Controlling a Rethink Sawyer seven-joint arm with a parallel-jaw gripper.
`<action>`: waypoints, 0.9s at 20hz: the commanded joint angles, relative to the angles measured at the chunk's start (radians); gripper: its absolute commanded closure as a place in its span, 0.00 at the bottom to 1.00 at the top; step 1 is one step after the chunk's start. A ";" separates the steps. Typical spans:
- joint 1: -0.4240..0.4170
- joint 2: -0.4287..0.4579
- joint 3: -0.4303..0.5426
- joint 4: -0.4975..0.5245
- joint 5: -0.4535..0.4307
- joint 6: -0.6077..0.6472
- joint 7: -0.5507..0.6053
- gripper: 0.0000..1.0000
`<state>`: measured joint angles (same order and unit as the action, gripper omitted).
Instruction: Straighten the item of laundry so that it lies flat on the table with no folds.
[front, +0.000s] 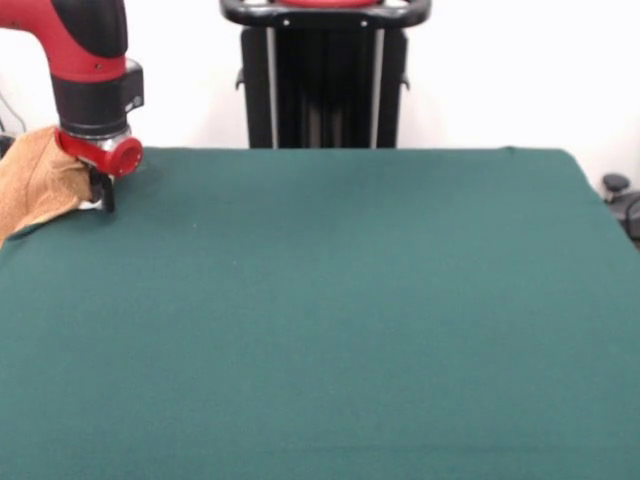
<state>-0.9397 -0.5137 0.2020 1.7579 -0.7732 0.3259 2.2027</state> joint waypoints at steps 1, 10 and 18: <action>0.087 0.122 0.162 0.000 0.089 -0.087 0.063 1.00; 0.127 0.063 0.167 0.034 0.141 -0.101 0.108 1.00; 0.156 0.005 0.180 0.057 0.234 -0.048 0.106 1.00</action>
<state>-0.8830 -0.5241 0.1965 1.7582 -0.6671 0.3249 2.2027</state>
